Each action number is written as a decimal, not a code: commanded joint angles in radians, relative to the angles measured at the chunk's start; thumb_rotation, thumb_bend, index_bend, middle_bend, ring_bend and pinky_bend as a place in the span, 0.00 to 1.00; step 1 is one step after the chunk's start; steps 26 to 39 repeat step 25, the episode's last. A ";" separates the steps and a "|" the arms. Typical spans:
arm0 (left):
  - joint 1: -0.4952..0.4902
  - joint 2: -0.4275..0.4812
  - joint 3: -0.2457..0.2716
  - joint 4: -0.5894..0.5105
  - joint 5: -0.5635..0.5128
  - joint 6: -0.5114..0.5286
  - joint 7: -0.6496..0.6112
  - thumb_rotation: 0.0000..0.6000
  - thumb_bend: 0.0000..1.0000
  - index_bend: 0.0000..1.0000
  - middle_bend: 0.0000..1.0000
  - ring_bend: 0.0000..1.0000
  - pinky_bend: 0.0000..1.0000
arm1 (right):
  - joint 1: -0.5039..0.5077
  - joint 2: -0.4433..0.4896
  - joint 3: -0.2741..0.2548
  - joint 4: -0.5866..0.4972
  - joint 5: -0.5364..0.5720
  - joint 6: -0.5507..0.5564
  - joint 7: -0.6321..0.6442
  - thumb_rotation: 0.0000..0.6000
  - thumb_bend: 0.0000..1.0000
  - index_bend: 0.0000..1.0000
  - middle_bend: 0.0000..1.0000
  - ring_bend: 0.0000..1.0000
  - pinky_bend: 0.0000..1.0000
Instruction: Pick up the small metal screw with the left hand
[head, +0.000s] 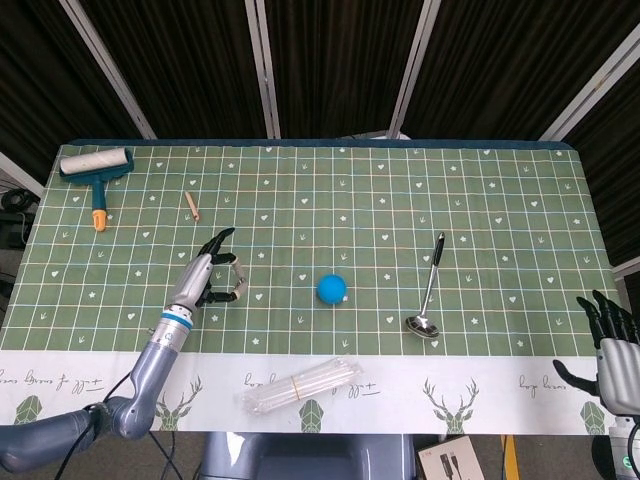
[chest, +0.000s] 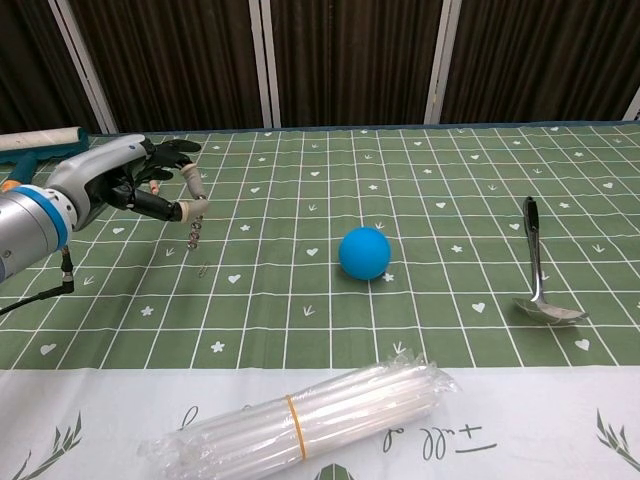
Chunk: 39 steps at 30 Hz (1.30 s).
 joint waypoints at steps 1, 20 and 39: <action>0.000 -0.010 0.001 0.018 -0.001 -0.006 -0.005 1.00 0.47 0.60 0.00 0.00 0.00 | -0.001 0.001 0.001 0.000 0.001 0.001 0.001 1.00 0.10 0.08 0.00 0.00 0.07; -0.027 -0.056 -0.006 0.135 0.024 -0.062 -0.058 1.00 0.47 0.60 0.00 0.00 0.00 | 0.000 0.001 0.001 -0.003 0.010 -0.005 -0.004 1.00 0.10 0.08 0.00 0.00 0.07; -0.034 -0.061 -0.008 0.137 0.027 -0.068 -0.055 1.00 0.47 0.60 0.00 0.00 0.00 | -0.001 0.001 0.002 -0.004 0.013 -0.004 -0.002 1.00 0.10 0.08 0.00 0.00 0.07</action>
